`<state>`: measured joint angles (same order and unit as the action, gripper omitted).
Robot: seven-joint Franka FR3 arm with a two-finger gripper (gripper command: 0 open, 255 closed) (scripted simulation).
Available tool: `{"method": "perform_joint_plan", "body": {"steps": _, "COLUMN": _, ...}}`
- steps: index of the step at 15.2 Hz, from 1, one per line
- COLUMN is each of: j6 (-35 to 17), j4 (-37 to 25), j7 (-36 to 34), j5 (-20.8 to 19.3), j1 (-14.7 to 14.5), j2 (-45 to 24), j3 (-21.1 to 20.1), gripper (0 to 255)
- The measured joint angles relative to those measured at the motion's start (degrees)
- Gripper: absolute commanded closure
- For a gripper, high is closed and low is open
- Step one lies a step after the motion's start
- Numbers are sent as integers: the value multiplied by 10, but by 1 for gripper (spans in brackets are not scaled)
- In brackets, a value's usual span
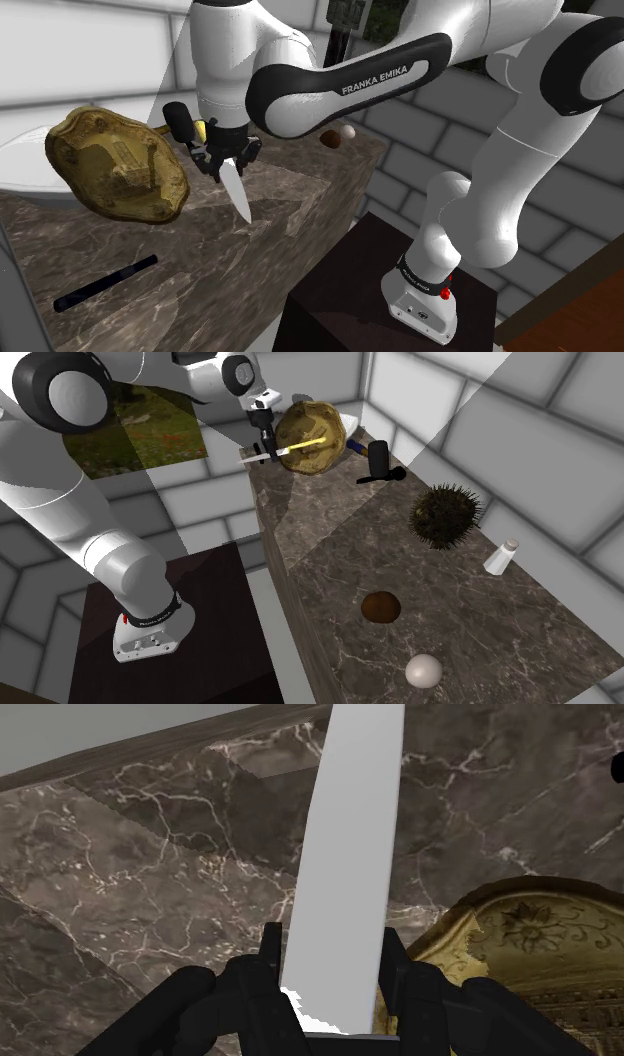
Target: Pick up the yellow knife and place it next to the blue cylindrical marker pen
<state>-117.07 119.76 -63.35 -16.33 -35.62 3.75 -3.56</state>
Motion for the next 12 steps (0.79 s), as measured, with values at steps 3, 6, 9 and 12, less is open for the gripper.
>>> {"method": "perform_joint_plan", "body": {"steps": 3, "j6": -20, "j4": 14, "j7": -7, "j5": -4, "j1": 0, "j2": -7, "j3": 0, "gripper": 255}}
{"method": "perform_joint_plan", "body": {"steps": 6, "j6": -43, "j4": 30, "j7": -15, "j5": -8, "j1": 1, "j2": -15, "j3": 0, "gripper": 255}}
{"method": "perform_joint_plan", "body": {"steps": 9, "j6": -64, "j4": 40, "j7": -20, "j5": -13, "j1": 2, "j2": -26, "j3": 1, "gripper": 255}}
{"method": "perform_joint_plan", "body": {"steps": 12, "j6": -86, "j4": 53, "j7": -28, "j5": -19, "j1": 2, "j2": -36, "j3": 2, "gripper": 255}}
